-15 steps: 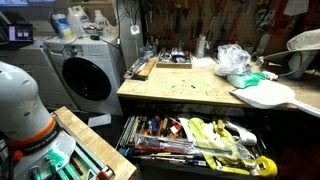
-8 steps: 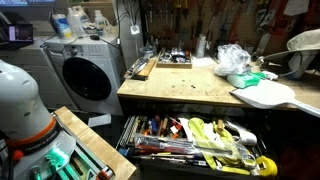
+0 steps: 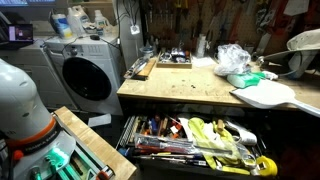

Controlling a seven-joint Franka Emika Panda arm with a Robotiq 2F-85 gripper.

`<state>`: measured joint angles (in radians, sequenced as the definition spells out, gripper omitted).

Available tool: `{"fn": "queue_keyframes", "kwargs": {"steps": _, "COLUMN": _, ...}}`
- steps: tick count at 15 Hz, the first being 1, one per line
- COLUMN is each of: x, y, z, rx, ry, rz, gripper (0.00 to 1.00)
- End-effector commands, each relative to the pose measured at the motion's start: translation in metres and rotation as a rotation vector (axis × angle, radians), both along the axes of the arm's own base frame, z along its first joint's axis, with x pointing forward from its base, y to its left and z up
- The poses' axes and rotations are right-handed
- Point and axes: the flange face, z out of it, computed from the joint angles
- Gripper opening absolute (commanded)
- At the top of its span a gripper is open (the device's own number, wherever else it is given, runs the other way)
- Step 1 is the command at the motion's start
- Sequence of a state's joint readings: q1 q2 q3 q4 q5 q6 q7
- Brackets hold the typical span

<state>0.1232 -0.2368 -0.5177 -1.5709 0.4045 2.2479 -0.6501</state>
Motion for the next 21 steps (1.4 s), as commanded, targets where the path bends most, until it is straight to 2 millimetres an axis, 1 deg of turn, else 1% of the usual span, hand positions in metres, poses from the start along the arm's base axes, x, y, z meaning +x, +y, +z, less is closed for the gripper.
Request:
{"fn": "queue_keyframes", "kwargs": {"steps": 1, "x": 0.028, "y": -0.004, "z": -0.005, "rx": 0.026, "ry": 0.064, "rz": -0.024, "gripper": 1.00}}
{"fn": "queue_keyframes", "kwargs": {"steps": 3, "x": 0.044, "y": -0.002, "z": -0.007, "rx": 0.054, "ry": 0.101, "rz": -0.015, "gripper": 1.00}}
{"fn": "queue_keyframes", "kwargs": {"steps": 5, "x": 0.062, "y": 0.001, "z": -0.007, "rx": 0.122, "ry": 0.149, "rz": -0.014, "gripper": 1.00}}
{"fn": "queue_keyframes", "kwargs": {"steps": 7, "x": 0.078, "y": 0.004, "z": -0.003, "rx": 0.229, "ry": 0.166, "rz": -0.043, "gripper": 1.00}}
{"fn": "queue_keyframes", "kwargs": {"steps": 8, "x": 0.086, "y": 0.008, "z": 0.003, "rx": 0.263, "ry": 0.169, "rz": -0.065, "gripper": 1.00}}
{"fn": "queue_keyframes", "kwargs": {"steps": 11, "x": 0.107, "y": 0.001, "z": 0.012, "rx": 0.379, "ry": 0.127, "rz": -0.168, "gripper": 1.00}}
{"fn": "queue_keyframes", "kwargs": {"steps": 12, "x": 0.113, "y": -0.002, "z": 0.013, "rx": 0.416, "ry": 0.132, "rz": -0.202, "gripper": 1.00}}
{"fn": "queue_keyframes", "kwargs": {"steps": 14, "x": 0.124, "y": -0.007, "z": 0.009, "rx": 0.482, "ry": 0.152, "rz": -0.269, "gripper": 1.00}}
{"fn": "queue_keyframes", "kwargs": {"steps": 17, "x": 0.139, "y": -0.011, "z": -0.002, "rx": 0.549, "ry": 0.190, "rz": -0.332, "gripper": 1.00}}
{"fn": "queue_keyframes", "kwargs": {"steps": 21, "x": 0.156, "y": -0.010, "z": -0.017, "rx": 0.641, "ry": 0.237, "rz": -0.384, "gripper": 1.00}}
